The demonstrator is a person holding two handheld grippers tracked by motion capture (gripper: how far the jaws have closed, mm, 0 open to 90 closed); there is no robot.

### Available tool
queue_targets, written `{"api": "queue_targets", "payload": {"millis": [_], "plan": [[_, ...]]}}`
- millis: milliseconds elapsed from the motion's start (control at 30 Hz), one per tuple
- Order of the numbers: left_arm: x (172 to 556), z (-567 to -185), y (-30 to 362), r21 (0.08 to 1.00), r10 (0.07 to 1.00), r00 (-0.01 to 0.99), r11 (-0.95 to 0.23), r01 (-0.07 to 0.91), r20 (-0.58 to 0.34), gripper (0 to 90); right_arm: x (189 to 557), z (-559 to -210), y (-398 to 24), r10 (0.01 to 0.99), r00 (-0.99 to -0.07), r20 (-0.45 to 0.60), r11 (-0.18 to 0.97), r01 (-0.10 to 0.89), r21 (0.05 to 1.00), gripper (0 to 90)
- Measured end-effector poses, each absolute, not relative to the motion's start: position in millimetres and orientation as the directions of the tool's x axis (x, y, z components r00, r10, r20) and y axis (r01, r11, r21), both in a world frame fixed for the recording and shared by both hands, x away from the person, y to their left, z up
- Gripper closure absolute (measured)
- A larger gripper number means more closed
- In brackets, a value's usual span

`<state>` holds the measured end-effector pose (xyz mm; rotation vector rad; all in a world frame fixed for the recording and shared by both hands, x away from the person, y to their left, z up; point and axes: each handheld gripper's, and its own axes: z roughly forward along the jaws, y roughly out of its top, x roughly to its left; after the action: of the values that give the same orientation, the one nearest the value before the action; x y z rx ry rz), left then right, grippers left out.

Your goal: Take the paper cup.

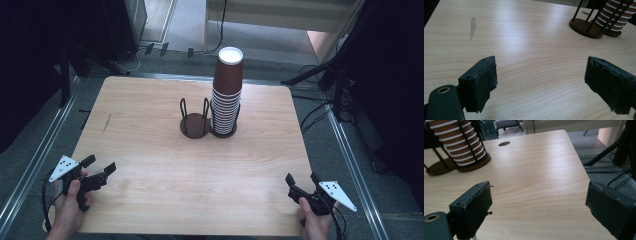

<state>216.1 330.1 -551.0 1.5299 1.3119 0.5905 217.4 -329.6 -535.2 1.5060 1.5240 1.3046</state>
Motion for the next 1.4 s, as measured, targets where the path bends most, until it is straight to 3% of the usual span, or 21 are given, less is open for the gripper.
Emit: {"api": "queue_targets", "payload": {"millis": [533, 900, 1400], "plan": [[216.4, -552.0, 329.1, 0.897, 0.927, 0.296, 0.086, 0.433, -0.231, 14.0, 223.5, -493.0, -311.0, 0.973, -0.15, 0.175, -0.124, 0.3, 0.946, 6.5], [216.5, -551.8, 327.8, 0.898, 0.931, 0.294, 0.074, 0.433, -0.218, 14.1, 234.4, -480.6, -289.0, 0.966, -0.221, 0.131, -0.06, 0.302, 0.951, 6.5], [216.4, -551.5, 325.9, 0.898, 0.935, 0.29, 0.06, 0.435, -0.203, 14.3, 243.7, -470.3, -269.0, 0.963, -0.239, 0.127, -0.053, 0.292, 0.955, 6.5]]}}
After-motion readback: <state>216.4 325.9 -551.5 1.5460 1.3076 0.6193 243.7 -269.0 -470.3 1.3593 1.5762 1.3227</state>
